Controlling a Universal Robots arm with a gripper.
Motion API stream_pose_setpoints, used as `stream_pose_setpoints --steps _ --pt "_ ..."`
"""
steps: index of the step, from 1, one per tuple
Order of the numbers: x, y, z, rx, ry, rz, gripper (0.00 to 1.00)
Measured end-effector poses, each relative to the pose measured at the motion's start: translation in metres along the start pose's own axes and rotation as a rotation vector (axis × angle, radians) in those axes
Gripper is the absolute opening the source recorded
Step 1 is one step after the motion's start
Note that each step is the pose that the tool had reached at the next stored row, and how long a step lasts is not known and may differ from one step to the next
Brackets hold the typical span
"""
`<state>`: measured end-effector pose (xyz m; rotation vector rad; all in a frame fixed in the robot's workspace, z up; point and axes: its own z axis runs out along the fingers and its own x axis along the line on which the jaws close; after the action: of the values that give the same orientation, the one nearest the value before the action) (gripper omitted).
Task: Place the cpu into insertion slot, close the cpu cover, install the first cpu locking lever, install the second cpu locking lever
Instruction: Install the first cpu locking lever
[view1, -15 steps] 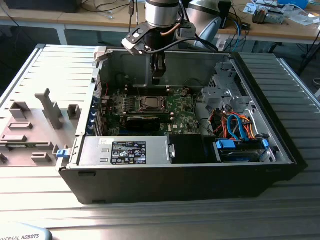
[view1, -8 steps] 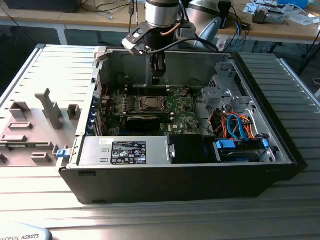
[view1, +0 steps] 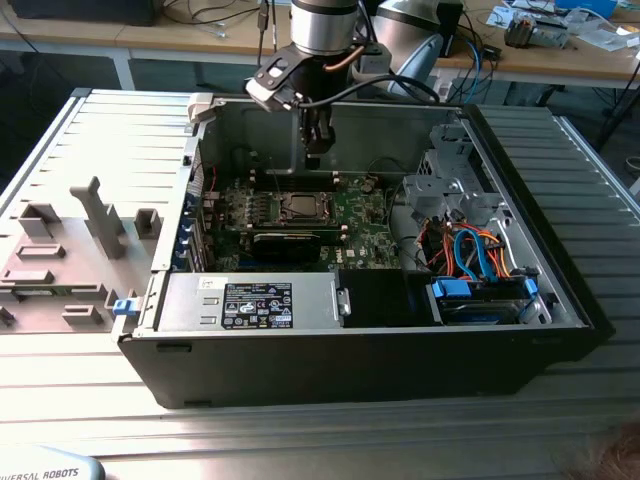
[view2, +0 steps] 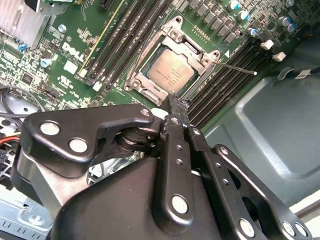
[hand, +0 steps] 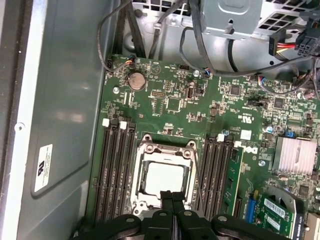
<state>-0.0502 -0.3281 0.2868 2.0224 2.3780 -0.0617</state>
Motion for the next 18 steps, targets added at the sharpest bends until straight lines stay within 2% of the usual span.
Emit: stream_pose_setpoints --steps 18 --pt "0.0 0.0 0.0 -0.0039 -0.0017 -0.097 0.11"
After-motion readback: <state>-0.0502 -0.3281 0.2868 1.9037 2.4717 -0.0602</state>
